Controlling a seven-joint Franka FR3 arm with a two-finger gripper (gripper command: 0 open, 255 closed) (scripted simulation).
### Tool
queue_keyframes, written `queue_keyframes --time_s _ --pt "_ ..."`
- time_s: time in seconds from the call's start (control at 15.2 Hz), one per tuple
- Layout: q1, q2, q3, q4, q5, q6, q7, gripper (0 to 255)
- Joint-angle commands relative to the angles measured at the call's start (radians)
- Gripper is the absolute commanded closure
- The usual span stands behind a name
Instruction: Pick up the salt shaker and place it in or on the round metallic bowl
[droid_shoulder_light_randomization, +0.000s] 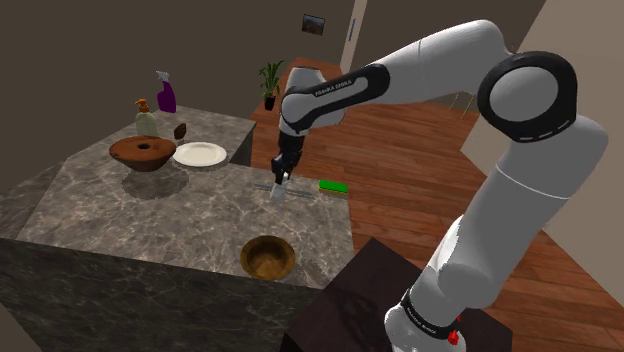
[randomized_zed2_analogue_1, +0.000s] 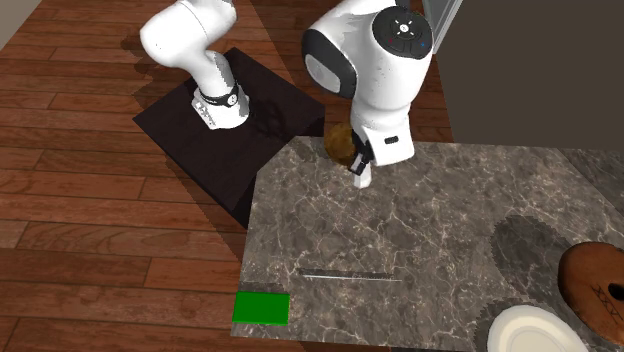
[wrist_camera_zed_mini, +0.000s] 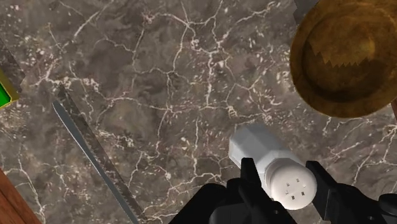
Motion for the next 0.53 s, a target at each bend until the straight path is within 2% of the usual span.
queue_keyframes --time_s 0.0,0.46 --pt "0.021 -0.053 0.021 -0.063 0.0 0.013 0.042 255" --pt "0.092 -0.209 0.107 -0.201 0.018 0.008 0.188 255"
